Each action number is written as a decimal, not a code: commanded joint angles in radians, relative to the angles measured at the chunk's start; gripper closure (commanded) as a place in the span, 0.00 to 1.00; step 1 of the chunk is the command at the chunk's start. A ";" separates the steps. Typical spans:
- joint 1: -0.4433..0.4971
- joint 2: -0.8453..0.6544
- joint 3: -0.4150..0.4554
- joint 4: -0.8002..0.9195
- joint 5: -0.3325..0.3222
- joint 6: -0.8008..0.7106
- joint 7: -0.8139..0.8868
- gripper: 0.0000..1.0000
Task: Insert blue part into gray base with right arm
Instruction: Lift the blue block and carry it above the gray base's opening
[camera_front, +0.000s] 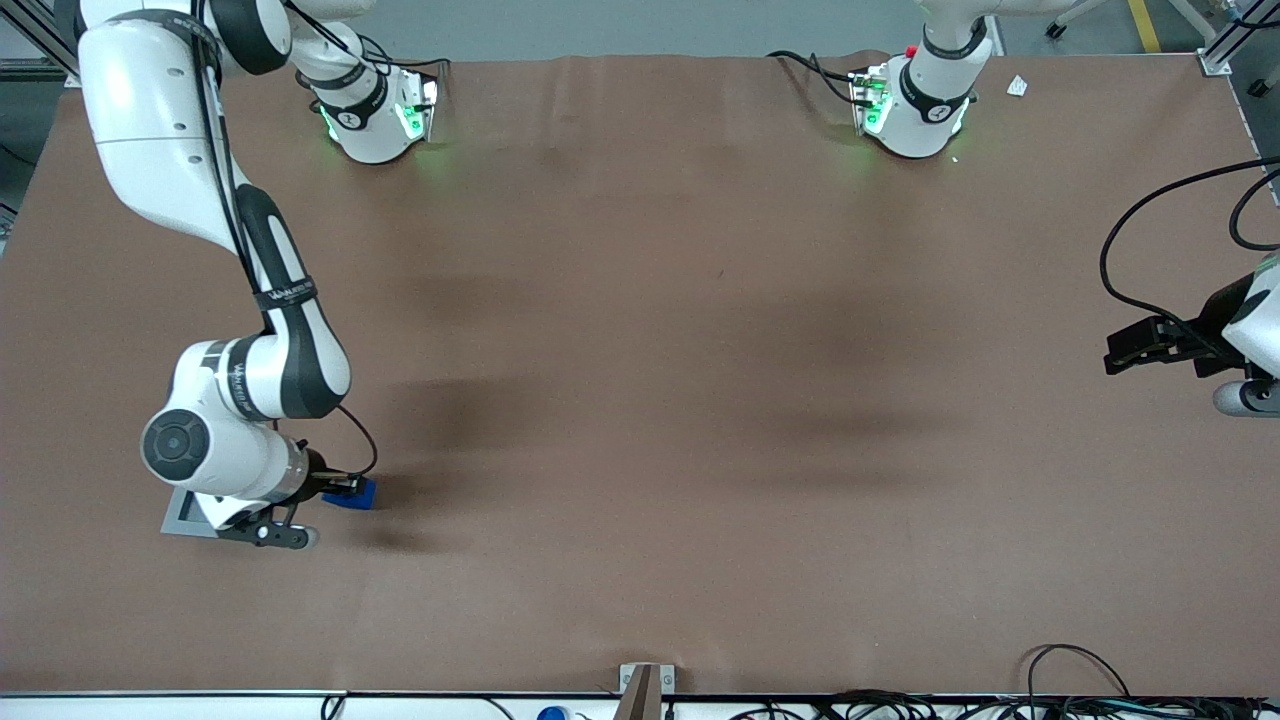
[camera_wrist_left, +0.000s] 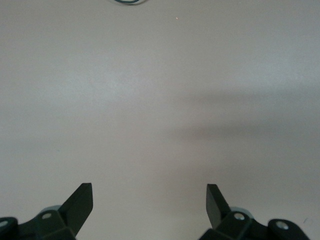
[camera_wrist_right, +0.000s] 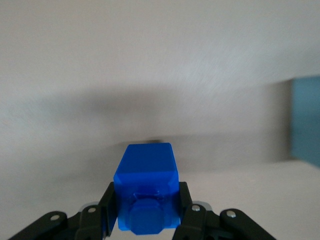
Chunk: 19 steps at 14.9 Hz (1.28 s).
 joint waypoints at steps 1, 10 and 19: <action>-0.023 -0.097 -0.011 0.032 -0.017 -0.092 -0.002 1.00; -0.210 -0.085 -0.036 0.094 -0.066 -0.139 -0.192 1.00; -0.243 0.033 -0.036 0.224 -0.066 -0.159 -0.286 1.00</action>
